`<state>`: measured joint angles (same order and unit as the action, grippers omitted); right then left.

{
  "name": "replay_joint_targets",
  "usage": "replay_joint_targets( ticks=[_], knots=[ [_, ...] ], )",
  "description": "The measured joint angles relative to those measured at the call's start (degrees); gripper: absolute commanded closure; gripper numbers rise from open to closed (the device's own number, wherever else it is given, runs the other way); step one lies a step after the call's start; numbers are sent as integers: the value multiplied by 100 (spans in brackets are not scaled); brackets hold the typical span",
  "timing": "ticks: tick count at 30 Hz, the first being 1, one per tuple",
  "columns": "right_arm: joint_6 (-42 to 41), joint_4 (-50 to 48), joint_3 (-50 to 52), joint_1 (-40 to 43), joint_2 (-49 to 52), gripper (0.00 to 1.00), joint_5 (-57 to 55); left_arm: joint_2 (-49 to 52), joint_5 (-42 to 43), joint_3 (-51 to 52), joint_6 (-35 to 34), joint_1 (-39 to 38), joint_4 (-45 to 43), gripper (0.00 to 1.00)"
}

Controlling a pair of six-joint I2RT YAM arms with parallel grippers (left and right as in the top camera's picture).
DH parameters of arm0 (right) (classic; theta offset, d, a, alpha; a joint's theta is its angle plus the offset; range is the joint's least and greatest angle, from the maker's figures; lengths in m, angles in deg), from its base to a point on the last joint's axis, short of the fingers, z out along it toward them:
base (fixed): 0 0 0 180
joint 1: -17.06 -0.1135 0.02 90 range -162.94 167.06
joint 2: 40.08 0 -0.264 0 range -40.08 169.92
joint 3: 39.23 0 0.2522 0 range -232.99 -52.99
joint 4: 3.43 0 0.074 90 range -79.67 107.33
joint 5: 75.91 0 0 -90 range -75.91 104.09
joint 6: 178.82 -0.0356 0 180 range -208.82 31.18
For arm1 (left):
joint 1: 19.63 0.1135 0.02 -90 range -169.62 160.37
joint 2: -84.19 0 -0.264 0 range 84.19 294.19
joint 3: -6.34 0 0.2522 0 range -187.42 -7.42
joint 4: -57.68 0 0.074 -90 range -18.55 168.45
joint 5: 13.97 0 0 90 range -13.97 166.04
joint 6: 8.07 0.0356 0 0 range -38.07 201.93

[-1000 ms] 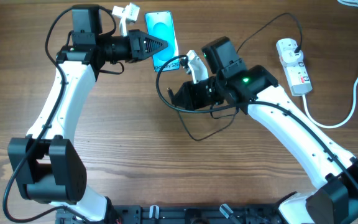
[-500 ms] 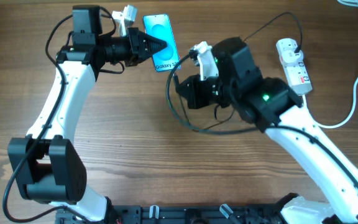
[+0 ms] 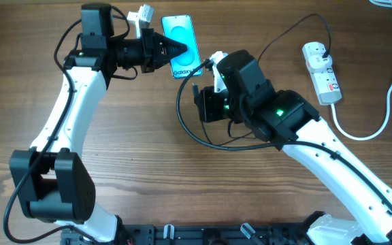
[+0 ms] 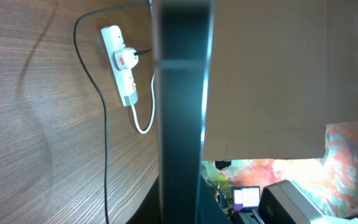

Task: Plug charger to phone and switch on socket
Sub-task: 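Lift the phone upright with the left gripper above the plug, then align the USB-C plug under the phone's bottom port with the right gripper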

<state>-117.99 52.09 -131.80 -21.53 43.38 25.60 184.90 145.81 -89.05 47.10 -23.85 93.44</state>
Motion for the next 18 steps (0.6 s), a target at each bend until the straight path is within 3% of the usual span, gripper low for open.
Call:
replay_joint_targets(
  ticks=[18],
  knots=[
    [-61, -63, 0, 0, 55, 96, 42, 0, 46, 0, 155, -146, -20, 96]
  ],
)
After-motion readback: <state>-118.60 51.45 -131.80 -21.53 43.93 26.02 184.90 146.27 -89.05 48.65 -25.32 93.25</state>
